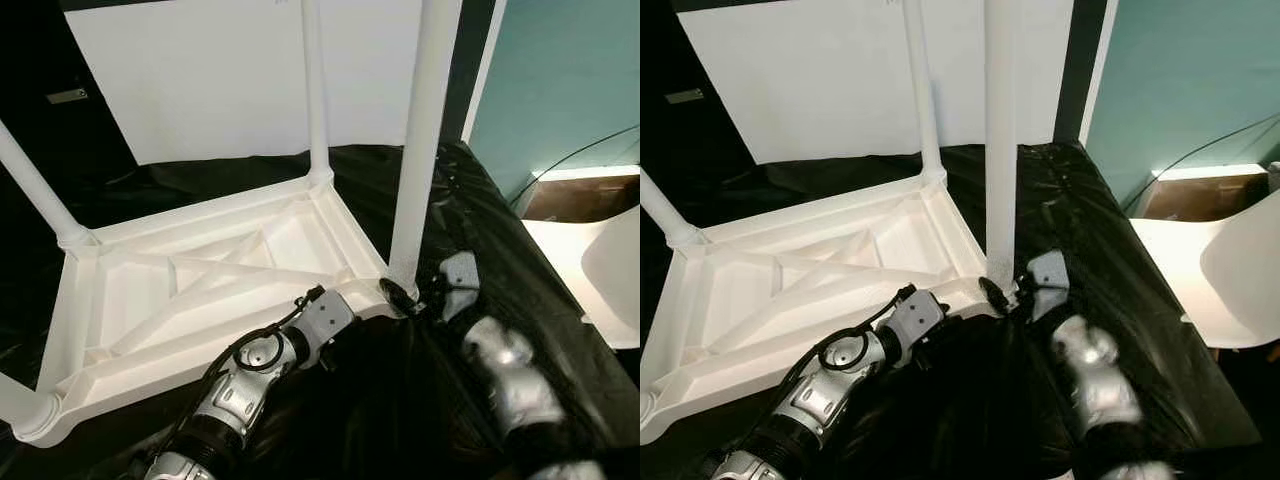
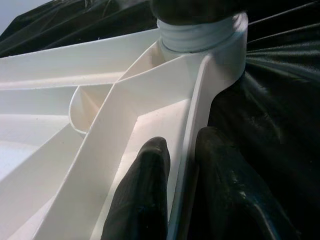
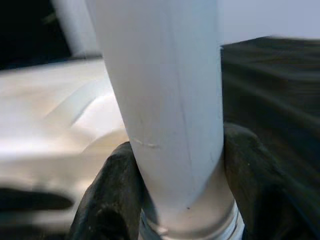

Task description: Building children table

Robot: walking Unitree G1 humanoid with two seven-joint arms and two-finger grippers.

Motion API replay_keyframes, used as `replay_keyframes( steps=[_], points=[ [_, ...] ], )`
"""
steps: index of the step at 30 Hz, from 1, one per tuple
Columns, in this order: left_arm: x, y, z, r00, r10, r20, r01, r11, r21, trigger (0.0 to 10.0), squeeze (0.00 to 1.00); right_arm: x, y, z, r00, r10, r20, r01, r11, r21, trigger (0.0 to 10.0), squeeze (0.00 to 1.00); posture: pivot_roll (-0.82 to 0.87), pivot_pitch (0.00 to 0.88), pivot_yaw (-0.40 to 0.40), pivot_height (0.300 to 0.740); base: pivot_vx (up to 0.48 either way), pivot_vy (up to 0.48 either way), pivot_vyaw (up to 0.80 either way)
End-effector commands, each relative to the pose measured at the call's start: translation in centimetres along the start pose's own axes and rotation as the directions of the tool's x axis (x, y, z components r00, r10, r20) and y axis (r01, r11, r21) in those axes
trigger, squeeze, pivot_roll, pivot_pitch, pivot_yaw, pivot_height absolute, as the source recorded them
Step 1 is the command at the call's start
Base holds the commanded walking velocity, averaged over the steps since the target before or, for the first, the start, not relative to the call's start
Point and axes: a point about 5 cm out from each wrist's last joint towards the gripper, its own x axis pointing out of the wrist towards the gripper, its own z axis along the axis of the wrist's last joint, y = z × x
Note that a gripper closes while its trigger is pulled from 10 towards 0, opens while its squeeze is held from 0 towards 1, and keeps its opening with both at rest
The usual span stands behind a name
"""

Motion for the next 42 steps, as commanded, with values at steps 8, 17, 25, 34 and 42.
replay_keyframes(
  steps=[8, 17, 25, 34, 42],
  points=[
    [-1.0, -3.6, -5.5, 0.957, -0.156, -0.246, 0.138, 0.986, -0.089, 10.0, 0.0, -0.3, -1.5, 0.0, 0.988, -0.153, 0.005, 0.153, 0.988, -0.021, 0.0, 0.0, -0.07, 0.0, 0.028, 0.74, 0.0, 0.0, 0.0],
    [-0.7, -3.6, -5.4, 0.958, -0.154, -0.243, 0.136, 0.987, -0.09, 10.0, 0.0, 0.9, 0.2, 1.2, 0.986, 0.163, 0.029, -0.162, 0.986, -0.04, 10.0, 0.18, -0.08, 0.0, 0.031, 0.74, 0.0, 0.0, 0.0],
    [-0.5, -3.4, -5.3, 0.959, -0.152, -0.24, 0.137, 0.987, -0.081, 10.0, 0.0, 2.0, -2.1, 1.6, 0.921, 0.386, -0.055, -0.389, 0.918, -0.082, 8.6, 0.0, -0.08, 0.0, 0.031, 0.74, 0.0, 0.0, 0.0],
    [-0.4, -3.3, -5.3, 0.96, -0.148, -0.238, 0.132, 0.988, -0.081, 10.0, 0.0, 2.1, -3.2, 1.4, 0.832, 0.528, -0.166, -0.542, 0.839, -0.048, 5.0, 0.0, -0.08, 0.0, 0.027, 0.74, 0.0, 0.0, 0.0],
    [-0.5, -3.4, -5.4, 0.961, -0.139, -0.238, 0.122, 0.989, -0.088, 10.0, 0.0, 2.5, -4.0, 1.6, 0.761, 0.611, -0.22, -0.628, 0.778, -0.01, 0.0, 0.0, -0.07, 0.0, 0.021, 0.74, 0.0, 0.0, 0.0]
  ],
)
